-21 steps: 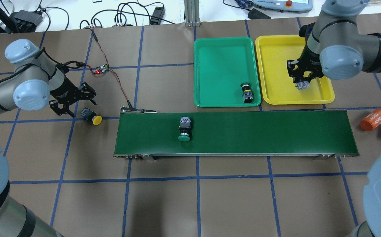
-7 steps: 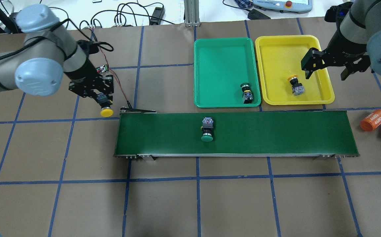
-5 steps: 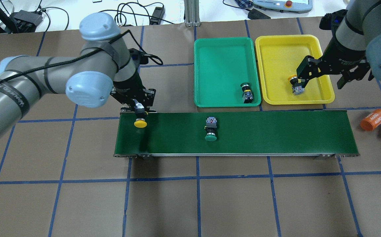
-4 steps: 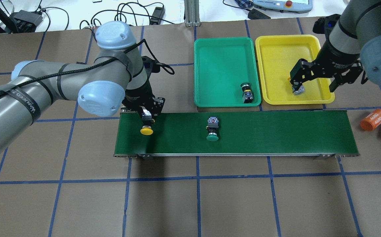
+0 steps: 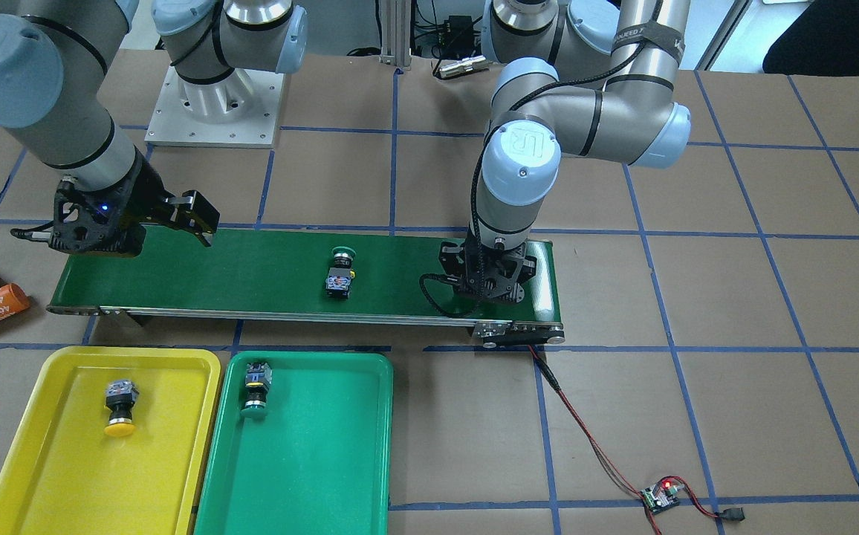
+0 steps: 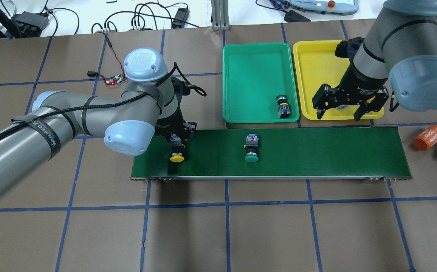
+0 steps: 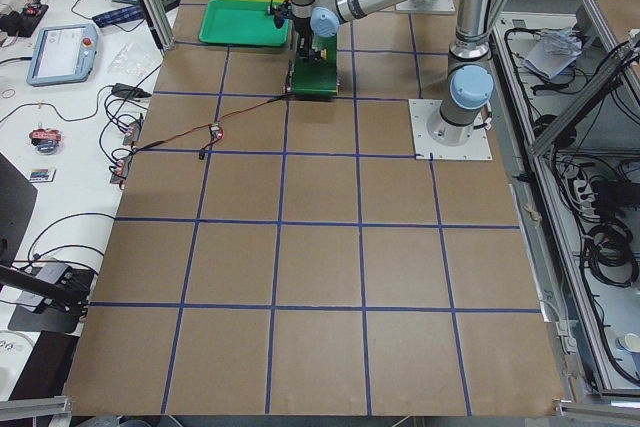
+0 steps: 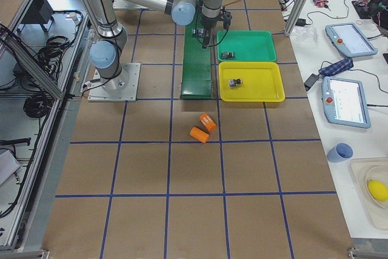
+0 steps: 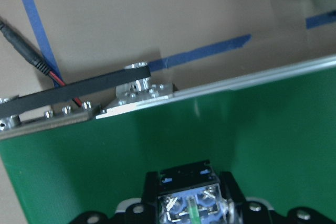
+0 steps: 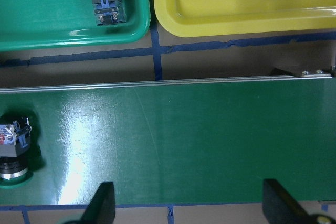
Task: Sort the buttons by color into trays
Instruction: 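Place yellow button on belt with left gripper while right gripper returns, then move belt's green button into green tray with right gripper while left arm withdraws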
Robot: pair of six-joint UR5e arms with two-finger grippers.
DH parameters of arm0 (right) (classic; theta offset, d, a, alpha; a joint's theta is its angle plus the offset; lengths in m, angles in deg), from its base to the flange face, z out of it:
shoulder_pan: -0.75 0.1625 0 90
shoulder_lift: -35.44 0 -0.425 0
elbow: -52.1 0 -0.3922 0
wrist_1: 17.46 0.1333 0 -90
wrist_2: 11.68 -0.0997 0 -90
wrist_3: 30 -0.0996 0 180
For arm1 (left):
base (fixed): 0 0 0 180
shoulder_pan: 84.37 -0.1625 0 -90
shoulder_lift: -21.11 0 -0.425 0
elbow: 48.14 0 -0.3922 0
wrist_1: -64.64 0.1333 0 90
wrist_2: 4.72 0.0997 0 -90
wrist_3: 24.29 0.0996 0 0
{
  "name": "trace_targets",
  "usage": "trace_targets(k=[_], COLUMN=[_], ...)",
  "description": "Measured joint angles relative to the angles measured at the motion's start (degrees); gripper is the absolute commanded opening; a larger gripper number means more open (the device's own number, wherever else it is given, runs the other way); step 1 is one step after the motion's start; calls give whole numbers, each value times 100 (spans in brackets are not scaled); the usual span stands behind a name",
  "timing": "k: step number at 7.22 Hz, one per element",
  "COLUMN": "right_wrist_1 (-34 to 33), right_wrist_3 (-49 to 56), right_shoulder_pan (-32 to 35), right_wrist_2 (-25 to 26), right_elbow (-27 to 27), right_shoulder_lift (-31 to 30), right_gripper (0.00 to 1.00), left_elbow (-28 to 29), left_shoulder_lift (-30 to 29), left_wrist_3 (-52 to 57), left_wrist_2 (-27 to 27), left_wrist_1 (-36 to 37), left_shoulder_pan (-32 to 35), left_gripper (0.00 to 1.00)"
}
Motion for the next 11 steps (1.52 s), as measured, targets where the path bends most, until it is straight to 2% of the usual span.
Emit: trace_targets(k=[2,4,6,8,9,11], right_wrist_1=[-310,-709,-935,-1008,-1011,-1015], right_wrist_3=[-258,-784,-953,-1054,-1078,-1097], right_shoulder_pan=[355,834,1122,1248,1292,1402], right_wrist_2=[6,25,-8,-19,-26,-138], right_elbow=[8,10,15,19,23,20], right_shoulder_lift=[213,511,827,999,1088,1280], right_gripper=[100,100,100,100,100,100], left_elbow=[45,308,1403,2749,3106,3159], left_shoulder_lift=[161,557,849,944,987,1074], left_wrist_3=[-144,-5,432,531,508,281], left_wrist_2=[-30,-24,-18,-38,-52,-418], left_wrist_1=[-19,-466,-1738,-2969,-3380,-3620], left_shoulder_pan=[-94,-533,-1549,-1911,-1940,-1902], left_gripper=[100,100,100,100,100,100])
